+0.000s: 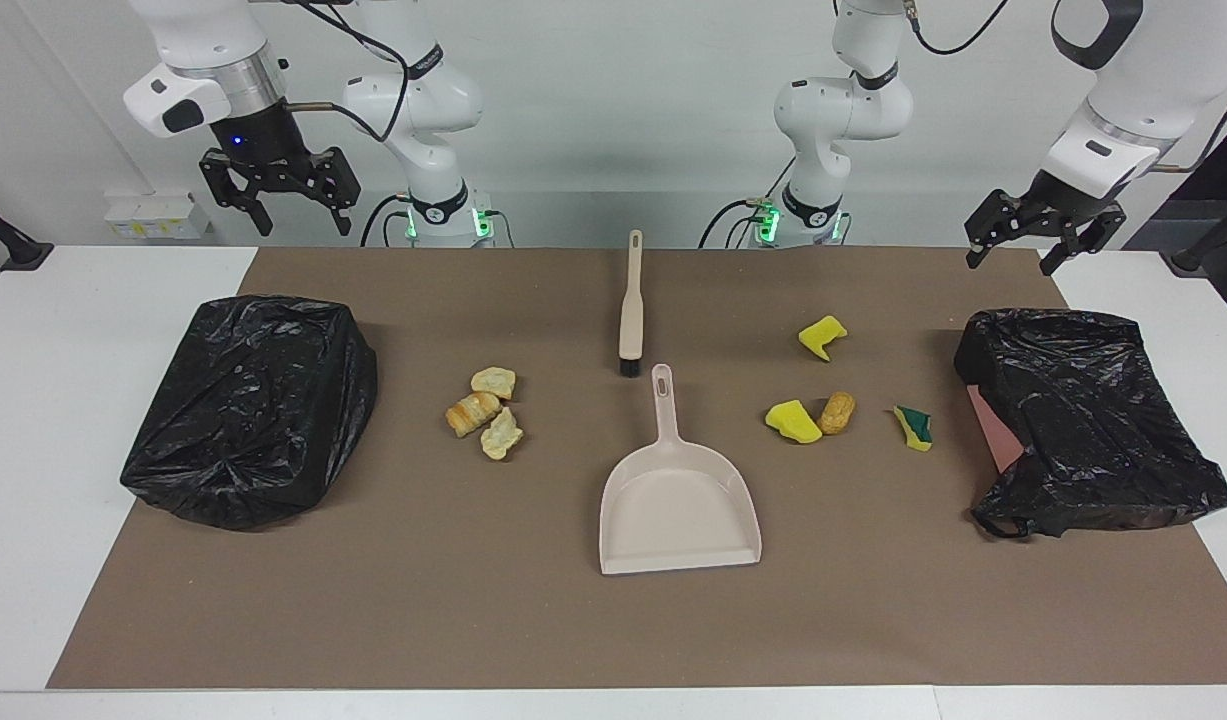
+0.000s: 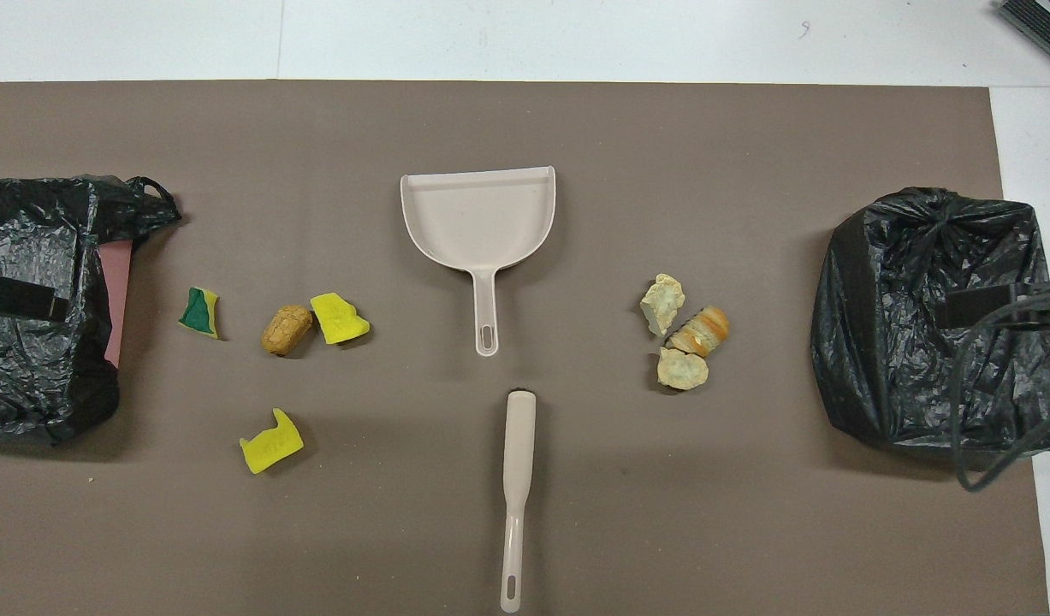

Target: Sweep and dump trash in bin

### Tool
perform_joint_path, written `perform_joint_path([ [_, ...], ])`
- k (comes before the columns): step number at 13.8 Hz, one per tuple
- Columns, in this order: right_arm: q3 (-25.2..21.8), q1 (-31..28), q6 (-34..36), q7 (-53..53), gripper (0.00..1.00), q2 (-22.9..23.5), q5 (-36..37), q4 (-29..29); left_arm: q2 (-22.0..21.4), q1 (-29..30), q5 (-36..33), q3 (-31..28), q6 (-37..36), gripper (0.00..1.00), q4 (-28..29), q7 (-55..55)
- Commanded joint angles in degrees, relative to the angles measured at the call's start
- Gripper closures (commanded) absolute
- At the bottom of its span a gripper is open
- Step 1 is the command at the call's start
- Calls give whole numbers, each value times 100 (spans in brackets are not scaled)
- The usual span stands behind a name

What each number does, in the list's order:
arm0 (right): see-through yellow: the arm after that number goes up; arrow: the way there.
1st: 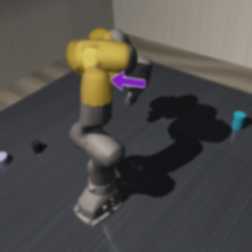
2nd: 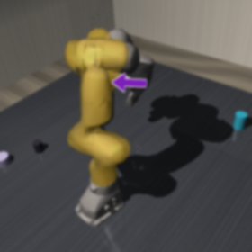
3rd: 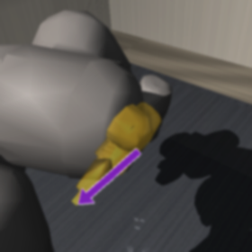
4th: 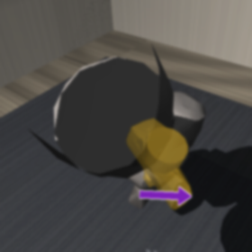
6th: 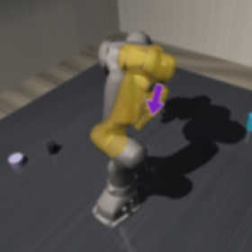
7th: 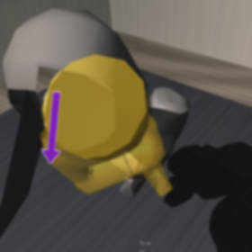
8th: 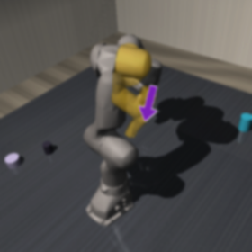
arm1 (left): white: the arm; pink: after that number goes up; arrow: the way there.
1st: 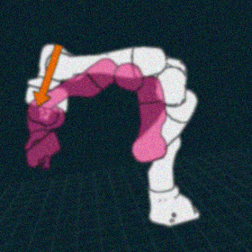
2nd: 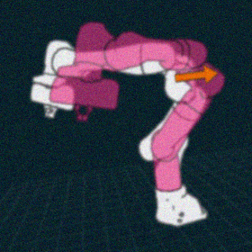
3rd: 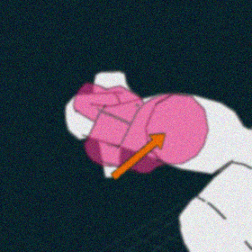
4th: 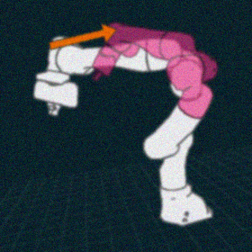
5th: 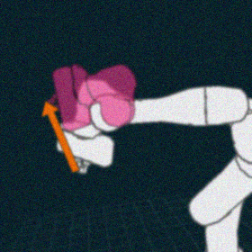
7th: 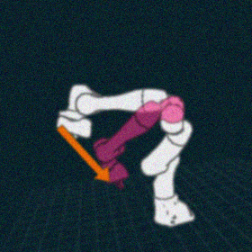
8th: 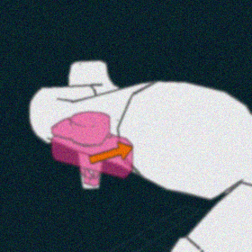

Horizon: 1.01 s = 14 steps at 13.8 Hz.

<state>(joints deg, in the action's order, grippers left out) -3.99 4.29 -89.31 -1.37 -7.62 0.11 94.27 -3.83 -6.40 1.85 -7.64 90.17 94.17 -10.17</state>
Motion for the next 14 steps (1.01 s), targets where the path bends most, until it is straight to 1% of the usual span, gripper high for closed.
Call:
perform_joint_path([
  [1, 21, -51, 89, 198, 0, -21, -126, -23, -56, 16, -44, 8, -166, 0, -65, 33],
  [6, 21, -69, 98, 181, 0, -21, -126, -14, -74, -54, -44, 26, -149, 0, -21, 85],
  [8, 21, -69, 98, 181, 0, -21, -126, -14, -74, -81, -35, 61, -61, 0, 101, 181],
  [10, 21, -69, 98, 181, 0, -21, -126, -23, -91, -378, -18, 70, 18, 0, 329, 366],
  [14, 21, -69, 98, 181, 0, -21, -126, -14, -240, -1037, 8, 78, 588, 0, 1049, 980],
])
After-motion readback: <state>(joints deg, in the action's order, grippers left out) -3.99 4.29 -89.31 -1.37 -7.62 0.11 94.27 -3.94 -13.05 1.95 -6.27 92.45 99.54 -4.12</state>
